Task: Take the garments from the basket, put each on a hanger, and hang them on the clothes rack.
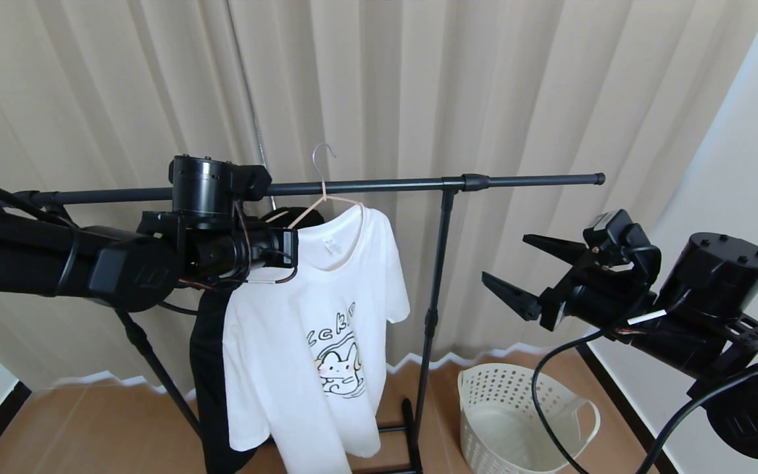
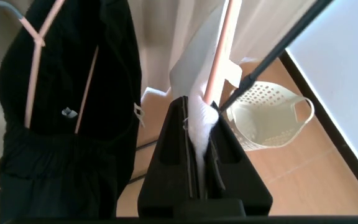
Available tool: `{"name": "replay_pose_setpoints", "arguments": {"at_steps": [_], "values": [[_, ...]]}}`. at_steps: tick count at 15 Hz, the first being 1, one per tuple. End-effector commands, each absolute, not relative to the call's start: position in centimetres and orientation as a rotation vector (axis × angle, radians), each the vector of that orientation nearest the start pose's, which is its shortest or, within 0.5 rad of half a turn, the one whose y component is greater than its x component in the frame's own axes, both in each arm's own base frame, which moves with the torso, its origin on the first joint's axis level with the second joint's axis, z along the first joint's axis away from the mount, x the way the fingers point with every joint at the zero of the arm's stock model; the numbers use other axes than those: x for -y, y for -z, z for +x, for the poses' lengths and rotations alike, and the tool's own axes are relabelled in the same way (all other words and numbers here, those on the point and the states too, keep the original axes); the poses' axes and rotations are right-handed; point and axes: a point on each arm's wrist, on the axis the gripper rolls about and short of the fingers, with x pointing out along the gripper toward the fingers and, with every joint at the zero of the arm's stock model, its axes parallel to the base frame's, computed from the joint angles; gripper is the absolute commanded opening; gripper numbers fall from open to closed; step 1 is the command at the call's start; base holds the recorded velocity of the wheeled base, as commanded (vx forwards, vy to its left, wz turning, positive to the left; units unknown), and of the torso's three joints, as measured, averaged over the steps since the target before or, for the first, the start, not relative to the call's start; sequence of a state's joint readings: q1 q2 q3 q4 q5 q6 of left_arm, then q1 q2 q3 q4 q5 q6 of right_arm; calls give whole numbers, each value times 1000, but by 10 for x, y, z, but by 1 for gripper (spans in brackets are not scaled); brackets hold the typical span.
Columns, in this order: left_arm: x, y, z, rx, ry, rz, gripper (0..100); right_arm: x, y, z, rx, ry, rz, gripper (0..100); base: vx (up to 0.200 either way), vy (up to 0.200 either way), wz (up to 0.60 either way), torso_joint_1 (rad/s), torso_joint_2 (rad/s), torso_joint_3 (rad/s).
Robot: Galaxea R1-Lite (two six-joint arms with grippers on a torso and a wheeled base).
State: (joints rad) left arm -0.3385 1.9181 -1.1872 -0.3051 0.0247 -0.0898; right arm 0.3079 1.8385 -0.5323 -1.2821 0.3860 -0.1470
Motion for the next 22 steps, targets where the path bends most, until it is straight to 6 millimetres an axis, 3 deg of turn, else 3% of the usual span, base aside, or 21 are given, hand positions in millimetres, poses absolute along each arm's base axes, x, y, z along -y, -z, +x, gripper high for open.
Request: {"name": "replay_pose_setpoints", "arguments": {"at_steps": [1, 22], "values": [[131, -169, 361, -455, 281, 0, 0, -99, -137, 282, 24, -696, -142, 100, 0, 0, 0, 0, 0, 0], [136, -132, 371, -526, 226, 32, 0, -99, -134, 283, 14, -695, -144, 100, 0, 0, 0, 0, 0, 0]]}}
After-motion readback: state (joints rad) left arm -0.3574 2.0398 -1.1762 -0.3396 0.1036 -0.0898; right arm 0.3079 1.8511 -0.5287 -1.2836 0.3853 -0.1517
